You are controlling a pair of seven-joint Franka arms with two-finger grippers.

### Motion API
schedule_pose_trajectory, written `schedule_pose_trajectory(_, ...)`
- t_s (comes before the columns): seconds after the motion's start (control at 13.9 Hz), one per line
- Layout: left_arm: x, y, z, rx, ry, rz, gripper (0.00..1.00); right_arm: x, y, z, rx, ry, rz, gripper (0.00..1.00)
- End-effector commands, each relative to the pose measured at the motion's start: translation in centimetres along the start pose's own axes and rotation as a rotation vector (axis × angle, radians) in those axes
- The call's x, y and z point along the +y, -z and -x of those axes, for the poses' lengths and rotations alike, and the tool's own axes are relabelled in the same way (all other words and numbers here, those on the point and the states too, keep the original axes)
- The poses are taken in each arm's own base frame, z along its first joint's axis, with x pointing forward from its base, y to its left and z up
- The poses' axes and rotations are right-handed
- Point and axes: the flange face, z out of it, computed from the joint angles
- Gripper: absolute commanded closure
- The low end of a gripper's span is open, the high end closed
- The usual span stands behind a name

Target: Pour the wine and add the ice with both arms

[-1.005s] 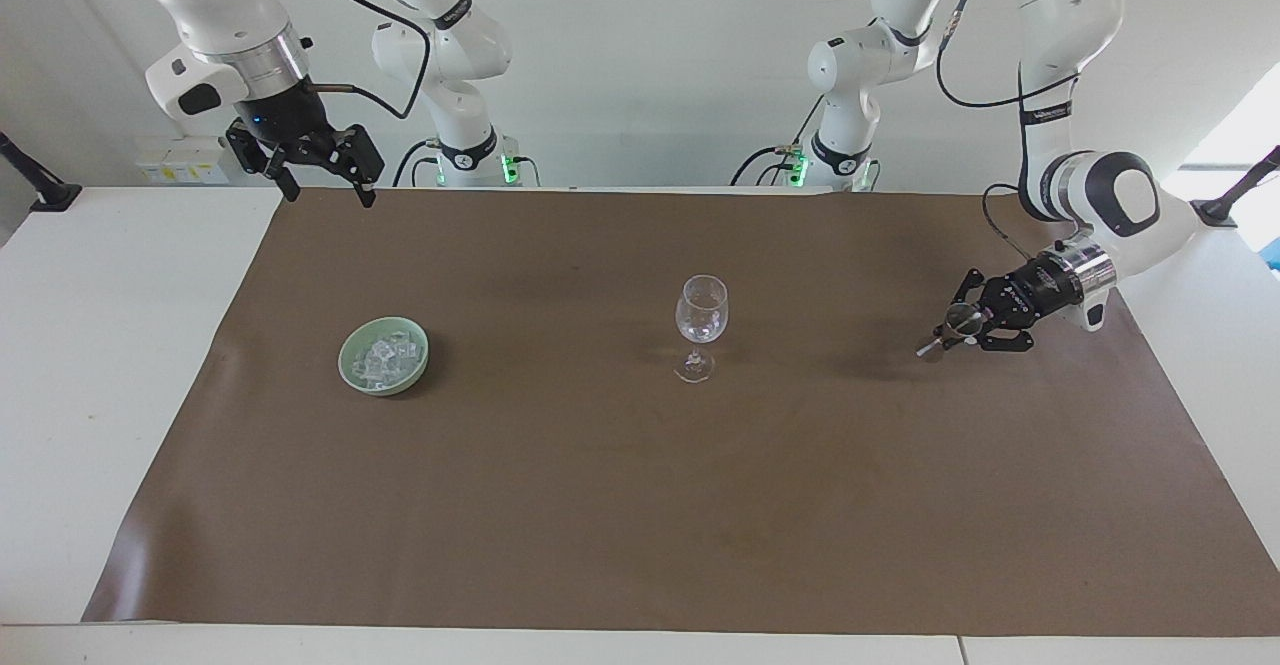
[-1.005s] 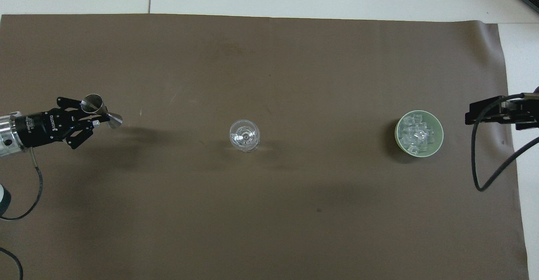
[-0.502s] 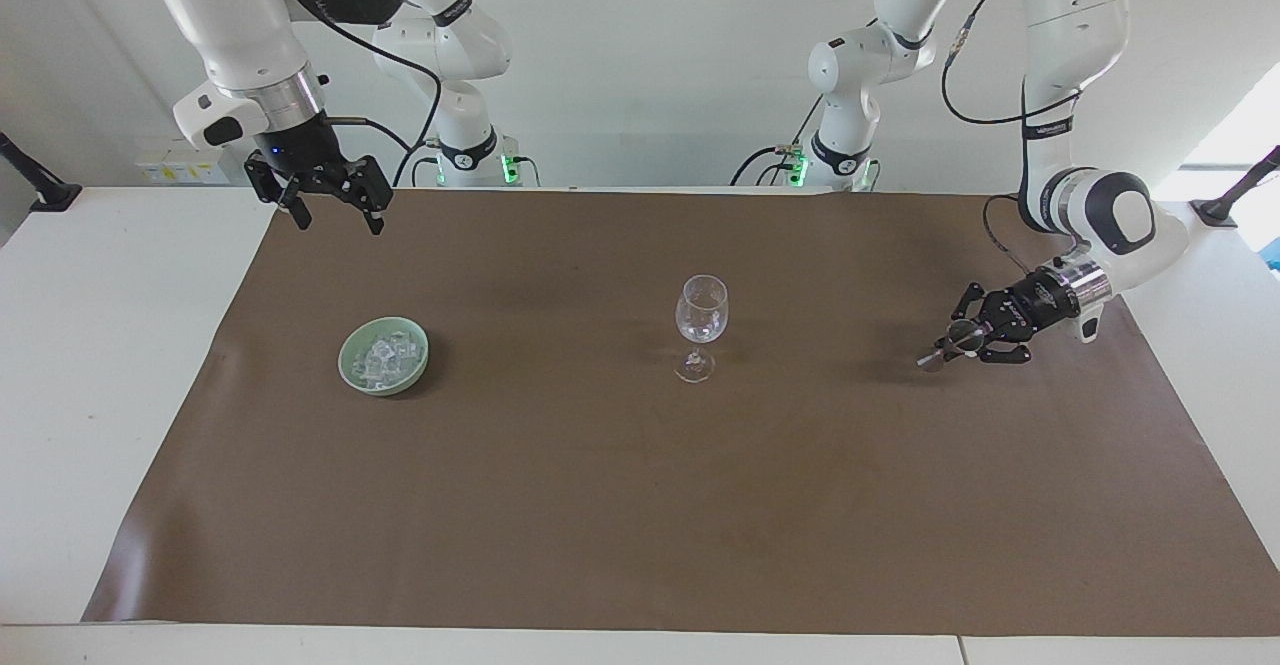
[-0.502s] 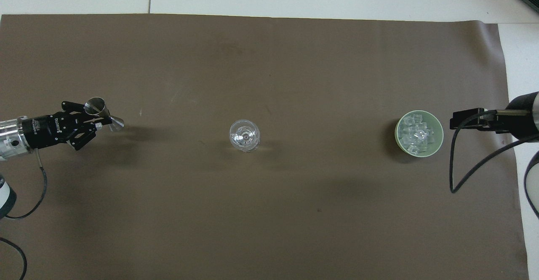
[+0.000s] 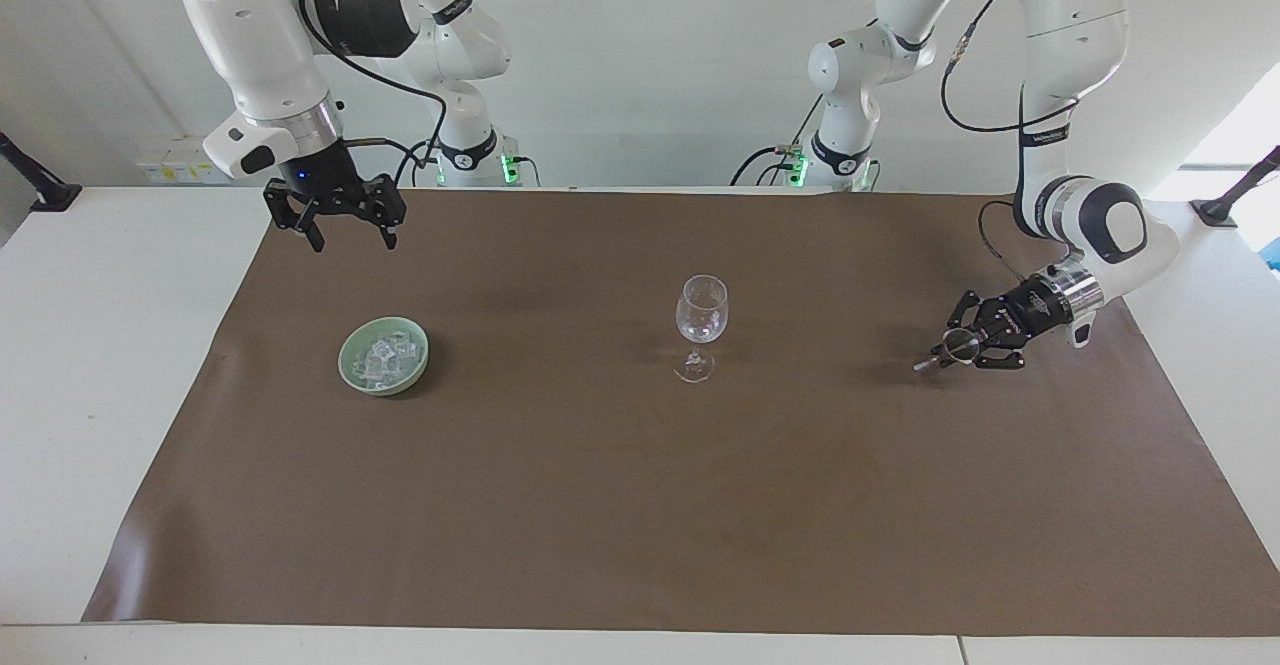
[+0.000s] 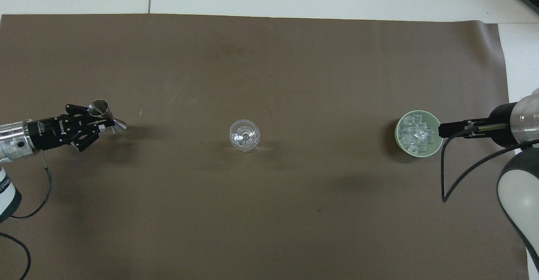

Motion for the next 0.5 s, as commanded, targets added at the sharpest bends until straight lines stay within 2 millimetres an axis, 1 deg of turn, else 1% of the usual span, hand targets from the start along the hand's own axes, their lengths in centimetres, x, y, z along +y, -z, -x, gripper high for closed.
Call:
schedule_pose_trajectory(0.0,0.2,0.8,-2.3,-0.022,0.001,0.017,1.0,0.6,-2.0,0.2,-0.019,0.024,0.002,0.0)
schedule_pose_trajectory(0.07,0.0,0.6,-2.6,-0.028,-0.011,0.012,1.0,0.7,-3.1,-0.2,-0.027,0.03,-0.008,0.0)
schedule_pose_trajectory(0.22,-0.4,0.5,-3.2,-0.033,-0.036,0.011,1.0,2.4,-5.2,-0.7,-0.013,0.061,-0.007,0.0)
schedule_pose_trajectory(0.29,-0.7,0.2,-3.5,-0.035,-0.049,0.006,1.0,2.8,-6.3,-0.9,-0.018,0.082,-0.007,0.0)
schedule_pose_trajectory(0.43,-1.3,0.0,-4.1,-0.045,-0.086,-0.003,1.0,3.2,-8.6,-1.4,-0.018,0.099,-0.006,0.0)
